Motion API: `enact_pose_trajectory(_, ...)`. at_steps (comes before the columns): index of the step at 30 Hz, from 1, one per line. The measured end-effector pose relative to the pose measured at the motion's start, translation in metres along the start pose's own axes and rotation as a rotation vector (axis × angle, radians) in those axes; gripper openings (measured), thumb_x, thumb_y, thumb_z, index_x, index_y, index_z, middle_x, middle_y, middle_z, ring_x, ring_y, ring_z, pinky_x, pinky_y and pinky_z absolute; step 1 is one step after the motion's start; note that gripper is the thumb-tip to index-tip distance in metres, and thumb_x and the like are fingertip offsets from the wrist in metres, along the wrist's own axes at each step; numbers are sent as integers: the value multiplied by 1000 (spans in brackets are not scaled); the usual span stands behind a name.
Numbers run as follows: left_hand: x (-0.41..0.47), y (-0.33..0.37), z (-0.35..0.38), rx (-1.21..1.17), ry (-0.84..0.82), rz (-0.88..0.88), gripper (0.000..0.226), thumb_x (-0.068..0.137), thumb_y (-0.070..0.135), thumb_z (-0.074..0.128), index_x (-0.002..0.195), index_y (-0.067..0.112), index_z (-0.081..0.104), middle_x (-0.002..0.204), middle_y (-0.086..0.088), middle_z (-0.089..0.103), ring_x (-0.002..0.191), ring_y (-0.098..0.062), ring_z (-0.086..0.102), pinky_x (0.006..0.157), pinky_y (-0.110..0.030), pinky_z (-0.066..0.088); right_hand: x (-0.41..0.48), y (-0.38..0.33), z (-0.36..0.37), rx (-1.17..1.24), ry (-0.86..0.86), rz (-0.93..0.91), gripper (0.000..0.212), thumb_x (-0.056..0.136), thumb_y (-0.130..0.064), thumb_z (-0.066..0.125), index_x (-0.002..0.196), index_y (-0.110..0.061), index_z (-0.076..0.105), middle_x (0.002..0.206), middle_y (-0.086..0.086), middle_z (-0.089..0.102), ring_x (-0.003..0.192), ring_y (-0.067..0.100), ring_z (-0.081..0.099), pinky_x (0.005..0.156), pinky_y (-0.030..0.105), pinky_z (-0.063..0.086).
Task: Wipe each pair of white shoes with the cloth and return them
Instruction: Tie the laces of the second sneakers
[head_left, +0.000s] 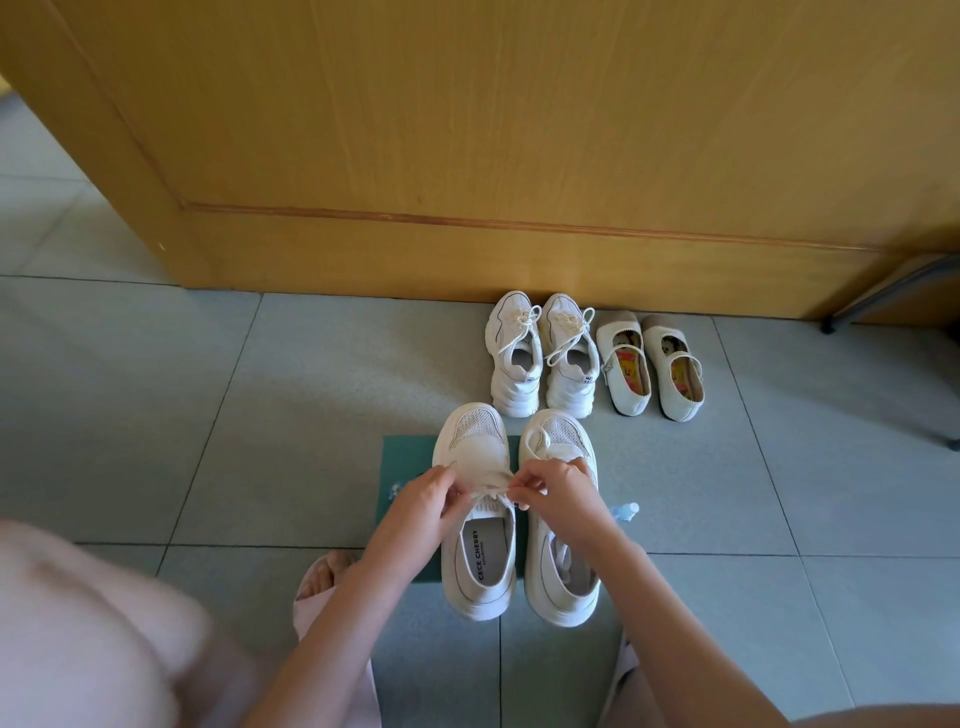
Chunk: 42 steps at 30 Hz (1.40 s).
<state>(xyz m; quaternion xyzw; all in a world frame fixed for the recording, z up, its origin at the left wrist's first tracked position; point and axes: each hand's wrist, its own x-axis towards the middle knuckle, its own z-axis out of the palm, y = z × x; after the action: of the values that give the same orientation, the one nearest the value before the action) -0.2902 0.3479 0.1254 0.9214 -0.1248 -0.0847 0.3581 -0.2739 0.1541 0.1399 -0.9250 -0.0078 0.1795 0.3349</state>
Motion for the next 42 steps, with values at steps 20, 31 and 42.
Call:
enact_pose_trajectory(20,16,13,-38,-392,-168,-279,36,94,40,49,66,17,58,52,7,52,46,-4,47,58,-25,42,-10,-25,-28,-203,-140,-85,18,81,-29,60,94,-15,59,78,-4,55,69,14,51,60,24,39)
enact_pose_trajectory(31,15,24,-11,-864,-77,-420,34,100,28,39,98,14,69,78,10,65,59,0,53,60,-11,41,-3,-34,-17,197,-49,-82,4,83,-24,64,83,-20,62,63,-11,50,56,4,42,58,18,37)
enact_pose_trajectory(42,26,25,0,-718,-133,-301,28,101,16,37,93,7,63,66,5,58,58,-5,44,62,-15,40,7,-38,-8,291,105,-5,8,83,-21,67,80,-15,63,60,-5,55,52,4,45,53,14,38)
